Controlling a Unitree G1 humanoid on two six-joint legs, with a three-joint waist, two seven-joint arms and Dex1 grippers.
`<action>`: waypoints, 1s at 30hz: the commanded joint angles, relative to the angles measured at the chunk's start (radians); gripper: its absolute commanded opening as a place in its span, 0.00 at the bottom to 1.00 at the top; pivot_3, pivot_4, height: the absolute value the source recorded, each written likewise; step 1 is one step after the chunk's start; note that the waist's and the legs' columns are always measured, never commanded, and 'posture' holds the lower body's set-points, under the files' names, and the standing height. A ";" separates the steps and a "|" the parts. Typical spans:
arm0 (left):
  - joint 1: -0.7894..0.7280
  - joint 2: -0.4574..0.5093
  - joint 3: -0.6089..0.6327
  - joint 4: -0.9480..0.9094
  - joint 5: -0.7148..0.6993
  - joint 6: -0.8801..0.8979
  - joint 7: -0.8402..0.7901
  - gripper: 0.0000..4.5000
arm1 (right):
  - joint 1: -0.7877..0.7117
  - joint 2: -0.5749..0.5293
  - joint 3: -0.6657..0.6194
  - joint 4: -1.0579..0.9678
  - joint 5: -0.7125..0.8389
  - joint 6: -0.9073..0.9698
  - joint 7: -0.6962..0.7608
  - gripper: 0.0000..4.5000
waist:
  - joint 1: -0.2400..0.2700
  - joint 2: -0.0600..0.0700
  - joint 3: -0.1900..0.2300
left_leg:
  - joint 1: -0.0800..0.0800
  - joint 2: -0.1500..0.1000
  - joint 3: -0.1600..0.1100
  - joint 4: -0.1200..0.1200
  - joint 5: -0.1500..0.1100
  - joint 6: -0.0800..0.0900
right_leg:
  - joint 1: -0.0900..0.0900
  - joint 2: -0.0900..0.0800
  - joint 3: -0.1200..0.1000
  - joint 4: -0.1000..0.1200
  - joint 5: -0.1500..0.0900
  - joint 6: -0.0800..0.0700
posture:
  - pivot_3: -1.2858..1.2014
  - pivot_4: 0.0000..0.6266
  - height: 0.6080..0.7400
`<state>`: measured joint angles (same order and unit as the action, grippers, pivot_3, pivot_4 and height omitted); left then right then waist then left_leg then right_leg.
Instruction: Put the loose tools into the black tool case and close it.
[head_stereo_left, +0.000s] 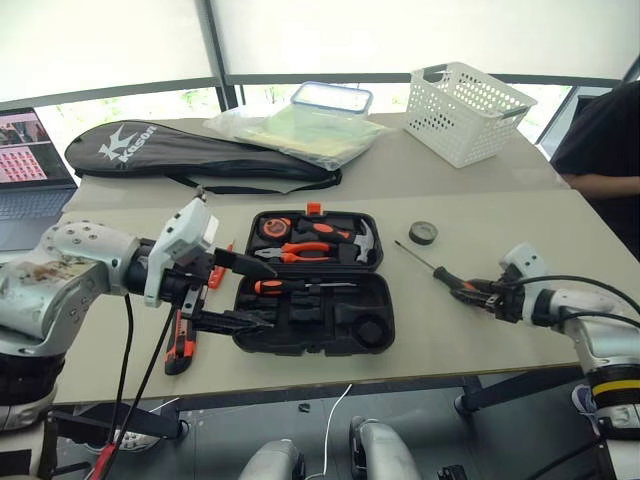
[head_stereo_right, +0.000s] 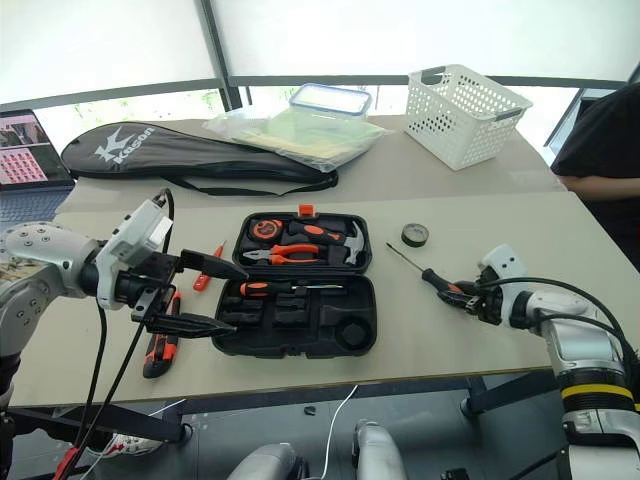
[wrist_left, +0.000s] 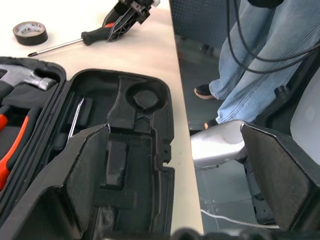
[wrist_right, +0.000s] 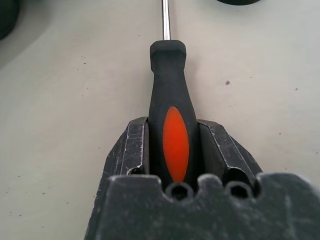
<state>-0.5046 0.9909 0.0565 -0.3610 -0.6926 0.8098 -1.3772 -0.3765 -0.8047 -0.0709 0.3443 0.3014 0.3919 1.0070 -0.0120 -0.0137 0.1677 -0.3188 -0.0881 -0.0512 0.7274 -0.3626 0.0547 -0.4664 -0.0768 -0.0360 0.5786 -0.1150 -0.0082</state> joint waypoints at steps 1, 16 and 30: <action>0.031 0.060 0.023 -0.021 0.005 -0.037 -0.033 1.00 | -0.014 -0.045 -0.068 -0.181 0.095 0.052 0.070 0.23 | 0.000 0.002 0.001 | -0.001 0.000 0.000 0.000 0.000 0.000 | -0.001 0.000 0.000 0.000 0.000 0.000 | 0.52 0.24 1.00; 0.130 0.129 0.007 -0.014 0.066 -0.155 -0.063 1.00 | -0.217 0.058 0.318 -0.420 -0.039 -0.080 0.254 0.23 | 0.008 0.004 0.003 | -0.005 -0.002 0.001 -0.002 0.001 -0.001 | -0.006 0.001 -0.002 0.000 0.000 -0.001 | 0.52 0.24 1.00; 0.113 0.113 -0.009 0.000 0.065 -0.170 -0.036 1.00 | -0.299 0.155 0.403 -0.268 -0.206 -0.179 0.207 0.23 | -0.002 0.004 0.003 | -0.005 -0.001 0.001 -0.002 0.001 -0.002 | -0.007 0.001 -0.003 0.001 -0.001 -0.002 | 0.52 0.24 1.00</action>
<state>-0.3740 1.1039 0.0429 -0.3574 -0.6291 0.6566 -1.4137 -0.6574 -0.6515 0.3349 0.0668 0.1245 0.2612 1.2178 -0.0137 -0.0096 0.1705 -0.3237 -0.0895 -0.0505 0.7257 -0.3614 0.0526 -0.4737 -0.0758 -0.0389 0.5796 -0.1155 -0.0103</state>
